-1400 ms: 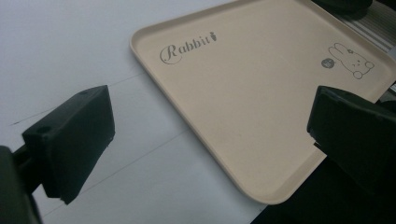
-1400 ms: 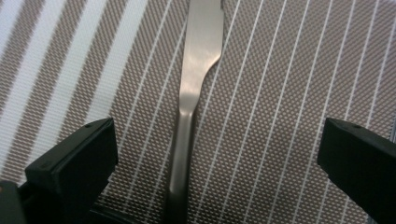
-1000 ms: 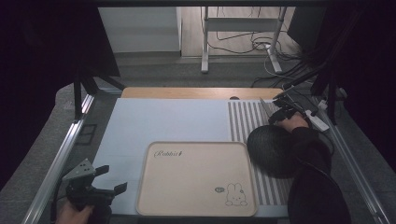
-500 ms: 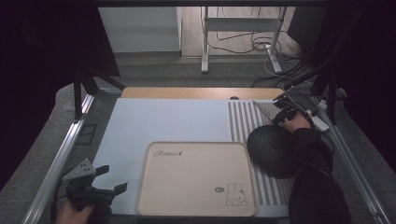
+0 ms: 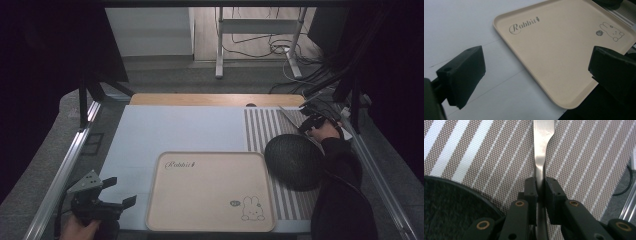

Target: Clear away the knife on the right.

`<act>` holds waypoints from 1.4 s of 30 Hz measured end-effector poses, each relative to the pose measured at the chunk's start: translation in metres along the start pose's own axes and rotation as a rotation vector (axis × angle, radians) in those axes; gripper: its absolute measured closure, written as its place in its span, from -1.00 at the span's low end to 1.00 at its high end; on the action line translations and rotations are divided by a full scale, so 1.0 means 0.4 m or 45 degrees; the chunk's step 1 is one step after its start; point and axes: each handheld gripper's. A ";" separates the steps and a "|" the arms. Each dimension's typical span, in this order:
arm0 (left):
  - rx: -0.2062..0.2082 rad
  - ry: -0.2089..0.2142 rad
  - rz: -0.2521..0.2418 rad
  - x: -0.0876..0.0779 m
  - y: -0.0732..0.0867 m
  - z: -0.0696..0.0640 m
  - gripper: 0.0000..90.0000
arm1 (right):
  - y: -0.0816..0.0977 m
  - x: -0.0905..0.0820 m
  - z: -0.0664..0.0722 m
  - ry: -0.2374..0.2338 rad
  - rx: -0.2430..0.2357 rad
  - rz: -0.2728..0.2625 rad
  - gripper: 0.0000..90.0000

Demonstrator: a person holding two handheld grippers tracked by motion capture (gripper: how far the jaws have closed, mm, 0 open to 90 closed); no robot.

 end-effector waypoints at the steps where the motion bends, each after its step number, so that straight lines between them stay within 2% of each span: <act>1: 0.000 0.000 0.000 0.000 0.000 0.000 -0.96 | 0.004 -0.005 -0.003 0.007 0.003 -0.004 0.78; 9: -0.002 0.000 0.002 0.001 -0.001 0.000 -0.96 | 0.049 -0.056 -0.030 0.028 0.054 -0.020 0.78; 11: -0.001 0.000 0.005 0.001 -0.001 0.000 -0.96 | 0.067 -0.084 -0.029 0.030 0.062 -0.048 0.78; 15: 0.001 -0.001 0.005 0.001 -0.001 -0.001 -0.96 | 0.086 -0.109 -0.026 0.026 0.065 -0.067 0.78; 20: 0.005 -0.003 0.006 0.001 -0.002 -0.002 -0.96 | 0.113 -0.150 -0.011 -0.010 0.077 -0.113 0.78; 23: 0.007 -0.005 0.006 0.002 -0.002 -0.002 -0.96 | 0.121 -0.161 0.013 -0.031 0.060 -0.126 0.78; 29: 0.004 -0.003 0.004 0.001 -0.002 -0.002 -0.96 | 0.113 -0.158 0.079 -0.055 0.008 -0.117 0.78; 42: 0.009 -0.003 0.001 0.000 -0.001 -0.002 -0.96 | 0.087 -0.098 0.251 -0.165 -0.158 -0.048 0.78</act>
Point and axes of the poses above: each handheld gripper's, and its own axes: x roughly forward along the jaws, y roughly out of its underside, z roughly to its left, and after that the axes turned 14 degrees about -y, right-handed
